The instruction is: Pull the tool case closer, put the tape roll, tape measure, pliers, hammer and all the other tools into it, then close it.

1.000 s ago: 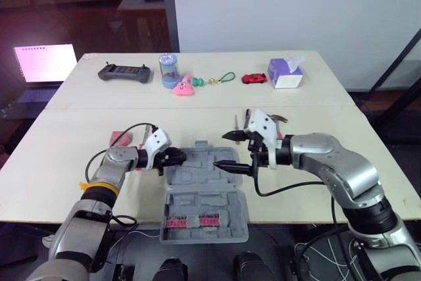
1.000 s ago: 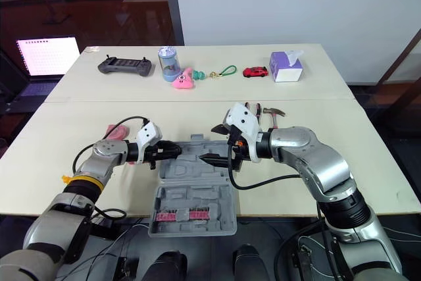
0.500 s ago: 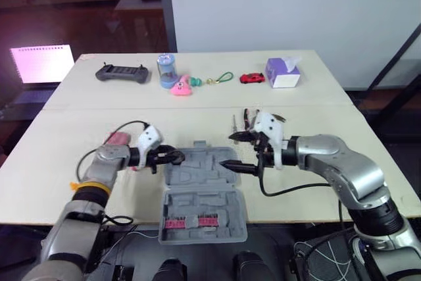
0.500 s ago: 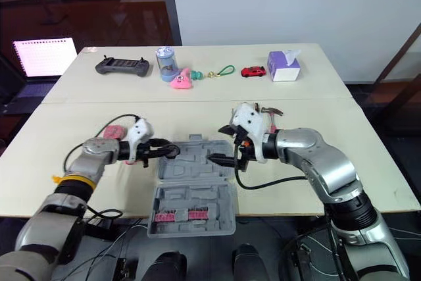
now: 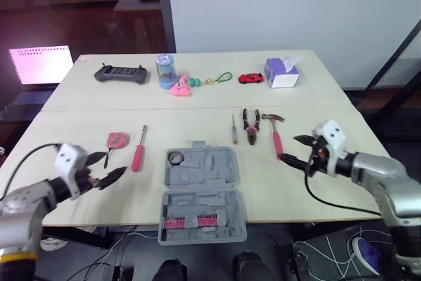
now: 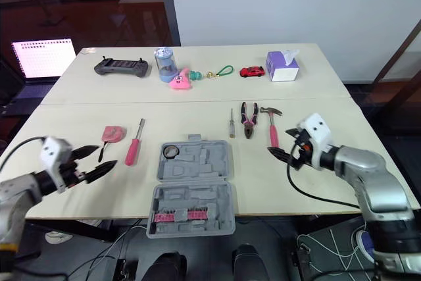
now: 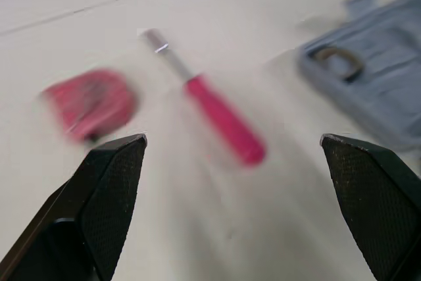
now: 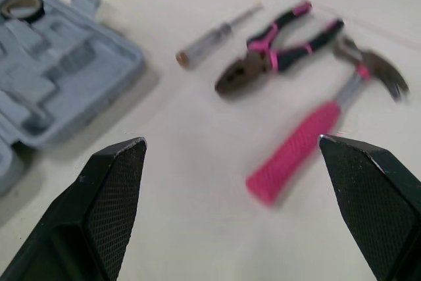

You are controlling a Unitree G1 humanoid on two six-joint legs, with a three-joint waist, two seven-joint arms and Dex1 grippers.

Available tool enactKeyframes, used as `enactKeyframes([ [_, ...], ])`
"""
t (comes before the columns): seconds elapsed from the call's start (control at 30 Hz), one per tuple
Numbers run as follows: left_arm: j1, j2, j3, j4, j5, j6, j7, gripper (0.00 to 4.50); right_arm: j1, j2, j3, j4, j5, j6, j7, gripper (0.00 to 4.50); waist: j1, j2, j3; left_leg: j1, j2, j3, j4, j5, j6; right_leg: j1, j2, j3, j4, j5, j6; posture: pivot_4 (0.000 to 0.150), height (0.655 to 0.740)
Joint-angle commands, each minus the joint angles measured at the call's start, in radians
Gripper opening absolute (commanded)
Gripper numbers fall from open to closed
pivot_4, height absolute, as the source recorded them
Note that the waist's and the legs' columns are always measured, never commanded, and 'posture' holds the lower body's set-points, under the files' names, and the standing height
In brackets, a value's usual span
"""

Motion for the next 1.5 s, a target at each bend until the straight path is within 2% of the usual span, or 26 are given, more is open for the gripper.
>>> enactKeyframes([
  [0.03,0.066,-0.010,0.077,-0.037,-0.031,-0.020,0.033,4.44,0.065,0.004,-0.080,-0.041,0.009,-0.058,-0.011,4.50,0.003,0.000,0.000,0.000,0.000,0.000,0.000,0.000,0.000,0.000,0.000,0.000,0.000,0.000,0.000,0.150,0.7400],
  [0.2,0.131,-0.045,0.110,-0.052,-0.056,-0.021,0.071,4.44,0.165,0.031,-0.116,-0.053,0.001,-0.094,-0.036,4.50,0.008,0.000,0.000,0.000,0.000,0.001,0.000,0.000,0.000,0.001,0.000,0.000,-0.001,0.000,0.000,0.150,0.7400],
  [0.5,0.129,-0.039,0.083,-0.105,-0.064,-0.004,0.091,4.44,0.129,0.028,-0.109,-0.049,0.015,-0.072,-0.051,4.50,0.003,0.000,0.000,0.001,0.000,0.001,0.000,0.000,0.000,0.002,0.000,0.000,-0.001,0.000,0.000,0.150,0.7400],
  [0.7,0.085,0.000,0.015,-0.281,-0.169,0.125,0.017,4.44,-0.032,0.047,0.015,-0.111,0.021,-0.006,-0.040,4.50,0.001,0.000,0.000,0.001,0.000,0.001,0.000,0.000,0.000,0.002,0.000,0.000,-0.001,0.000,0.000,0.150,0.7400],
  [0.9,0.036,0.051,-0.042,-0.456,-0.237,0.229,0.023,4.44,-0.203,0.110,0.179,-0.076,-0.095,0.014,-0.131,4.50,0.002,0.000,0.000,0.001,0.000,0.001,0.000,0.000,0.000,0.001,0.000,0.000,-0.001,0.000,0.000,0.150,0.7400],
  [1.0,0.021,0.074,-0.072,-0.528,-0.241,0.256,0.034,4.44,-0.297,0.171,0.243,-0.007,-0.165,0.037,-0.212,4.50,0.000,0.000,0.000,0.000,0.000,0.001,0.000,0.000,0.000,0.001,0.000,0.000,-0.001,0.000,0.000,0.150,0.7400],
  [1.2,-0.030,0.076,-0.124,-0.612,-0.247,0.300,0.081,4.44,-0.431,0.287,0.274,0.130,-0.210,0.091,-0.310,4.50,0.002,0.000,0.000,0.000,0.000,0.001,-0.001,0.000,-0.001,0.000,0.000,0.000,-0.001,0.000,0.000,0.150,0.7400],
  [1.4,-0.028,0.053,-0.116,-0.635,-0.238,0.305,0.141,4.44,-0.463,0.340,0.299,0.127,-0.193,0.017,-0.247,4.50,-0.001,0.001,0.000,0.000,0.000,0.001,-0.001,0.000,-0.001,-0.001,0.000,0.001,-0.001,0.000,0.000,0.150,0.7400],
  [1.5,0.015,0.026,-0.082,-0.639,-0.223,0.302,0.198,4.44,-0.482,0.340,0.308,0.039,-0.039,0.106,-0.062,4.50,-0.005,0.001,0.001,0.000,0.000,0.001,-0.001,0.000,-0.001,-0.001,0.000,0.001,-0.001,0.000,0.000,0.150,0.7400],
])
